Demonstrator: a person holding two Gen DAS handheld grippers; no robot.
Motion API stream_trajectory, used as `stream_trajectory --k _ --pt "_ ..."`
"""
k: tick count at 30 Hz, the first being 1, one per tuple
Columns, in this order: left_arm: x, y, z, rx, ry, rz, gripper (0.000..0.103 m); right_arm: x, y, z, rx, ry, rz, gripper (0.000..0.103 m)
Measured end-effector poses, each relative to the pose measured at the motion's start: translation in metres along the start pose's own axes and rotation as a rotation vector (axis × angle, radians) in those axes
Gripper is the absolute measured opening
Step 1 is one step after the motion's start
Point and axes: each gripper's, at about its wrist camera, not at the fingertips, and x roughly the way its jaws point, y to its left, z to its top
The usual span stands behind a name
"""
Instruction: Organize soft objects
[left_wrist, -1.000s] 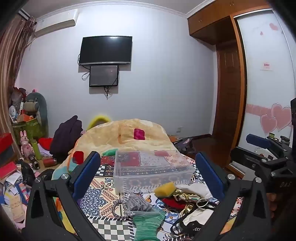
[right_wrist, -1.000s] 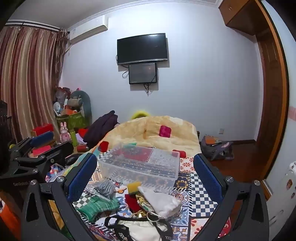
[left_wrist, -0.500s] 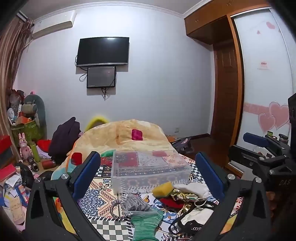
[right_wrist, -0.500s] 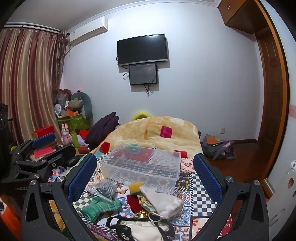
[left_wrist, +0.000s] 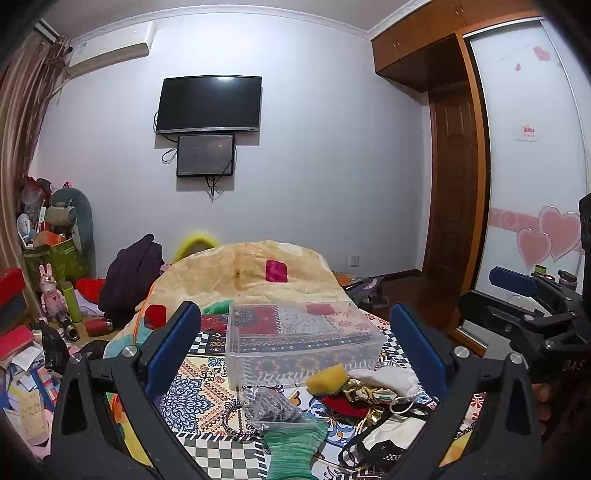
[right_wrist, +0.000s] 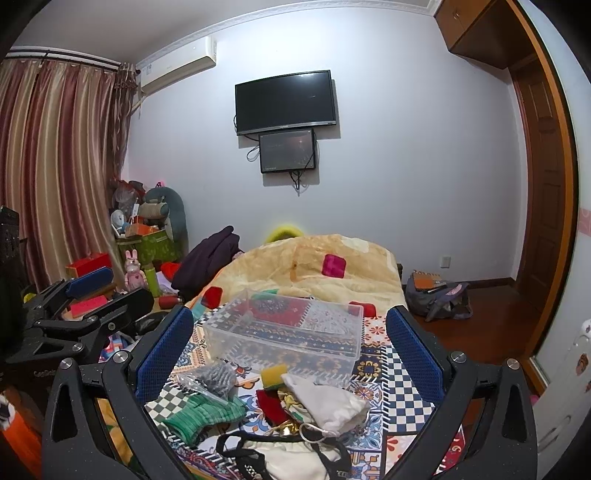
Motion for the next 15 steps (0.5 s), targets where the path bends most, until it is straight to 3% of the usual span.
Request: stream_trajectory --k 15 --pt "-0.0032 0.0023 0.0005 0.001 -0.007 0.004 0.103 -0.0007 0.0009 0.0 0.006 -0.009 0.004 0.103"
